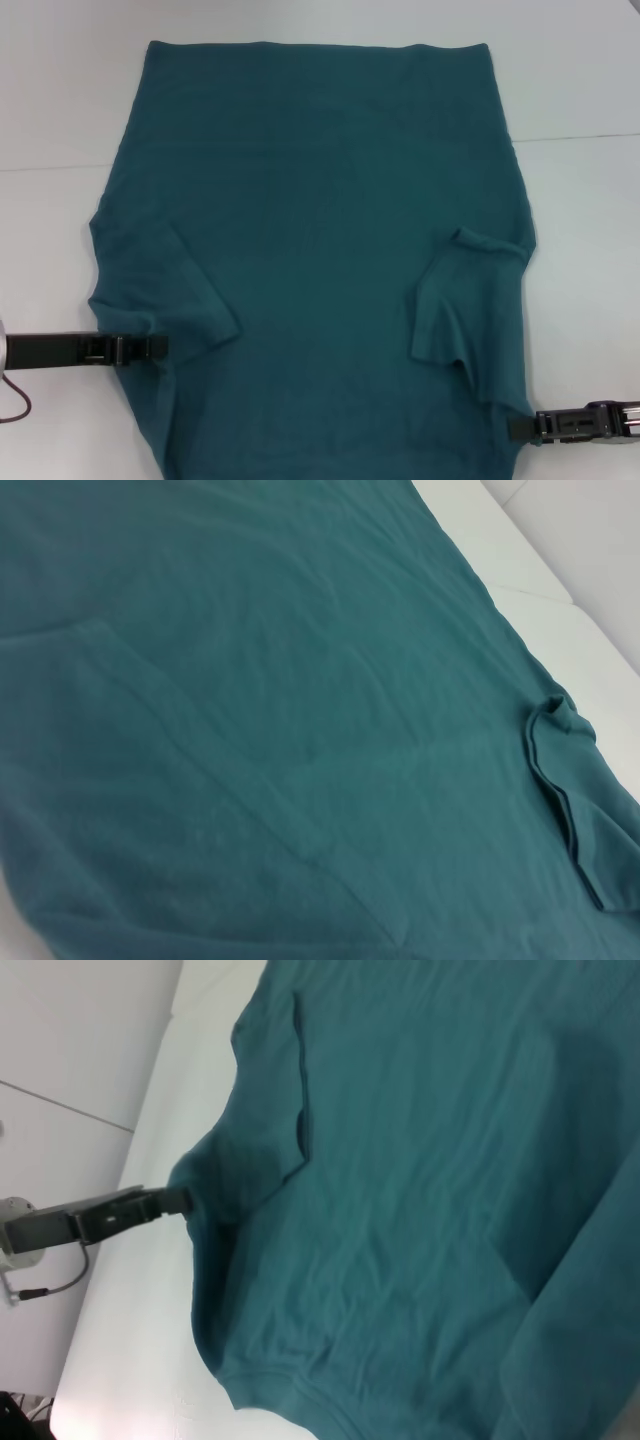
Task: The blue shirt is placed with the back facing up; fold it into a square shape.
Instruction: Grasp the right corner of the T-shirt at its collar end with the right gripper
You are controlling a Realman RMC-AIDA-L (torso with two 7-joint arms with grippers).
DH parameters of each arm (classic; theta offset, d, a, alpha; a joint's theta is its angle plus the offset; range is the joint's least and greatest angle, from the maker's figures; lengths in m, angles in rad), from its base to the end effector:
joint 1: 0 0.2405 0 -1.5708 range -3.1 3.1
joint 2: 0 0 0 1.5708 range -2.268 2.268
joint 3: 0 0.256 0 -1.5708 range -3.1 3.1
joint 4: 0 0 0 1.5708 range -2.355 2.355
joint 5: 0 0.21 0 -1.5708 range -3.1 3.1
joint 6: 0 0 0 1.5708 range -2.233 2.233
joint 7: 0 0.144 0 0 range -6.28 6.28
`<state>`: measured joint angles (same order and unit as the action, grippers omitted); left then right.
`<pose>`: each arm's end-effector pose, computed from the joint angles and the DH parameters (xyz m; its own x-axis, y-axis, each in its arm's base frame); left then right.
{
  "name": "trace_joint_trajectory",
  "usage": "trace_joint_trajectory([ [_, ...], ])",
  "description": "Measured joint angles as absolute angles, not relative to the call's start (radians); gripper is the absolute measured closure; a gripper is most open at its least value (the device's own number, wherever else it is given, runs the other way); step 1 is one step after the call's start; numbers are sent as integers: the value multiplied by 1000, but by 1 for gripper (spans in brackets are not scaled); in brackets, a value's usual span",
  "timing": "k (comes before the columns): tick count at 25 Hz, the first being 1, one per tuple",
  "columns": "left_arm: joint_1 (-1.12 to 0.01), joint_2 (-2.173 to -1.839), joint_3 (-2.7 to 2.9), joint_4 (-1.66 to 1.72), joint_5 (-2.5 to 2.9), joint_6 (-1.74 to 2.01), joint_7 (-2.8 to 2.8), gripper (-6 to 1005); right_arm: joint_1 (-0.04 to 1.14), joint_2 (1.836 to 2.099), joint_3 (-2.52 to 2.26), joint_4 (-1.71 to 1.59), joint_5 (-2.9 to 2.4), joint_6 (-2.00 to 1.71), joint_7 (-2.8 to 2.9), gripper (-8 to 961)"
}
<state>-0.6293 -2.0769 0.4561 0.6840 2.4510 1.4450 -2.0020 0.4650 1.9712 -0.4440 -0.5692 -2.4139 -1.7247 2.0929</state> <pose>-0.2969 0.3492 0.0081 0.4482 0.8185 0.3595 0.8903 -0.4447 -0.0975 0.3371 0.2704 0.0290 0.1901 -0.9478 -0.2559 -0.9546 -0.2394 0.1774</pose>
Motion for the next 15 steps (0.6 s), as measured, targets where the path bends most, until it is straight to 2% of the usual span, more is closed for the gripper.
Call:
trace_joint_trajectory([
  [15,-629,-2078,454,682,2451,1442,-1999,982,460,1969,-412,-562,-2418,-1742,2089,71],
])
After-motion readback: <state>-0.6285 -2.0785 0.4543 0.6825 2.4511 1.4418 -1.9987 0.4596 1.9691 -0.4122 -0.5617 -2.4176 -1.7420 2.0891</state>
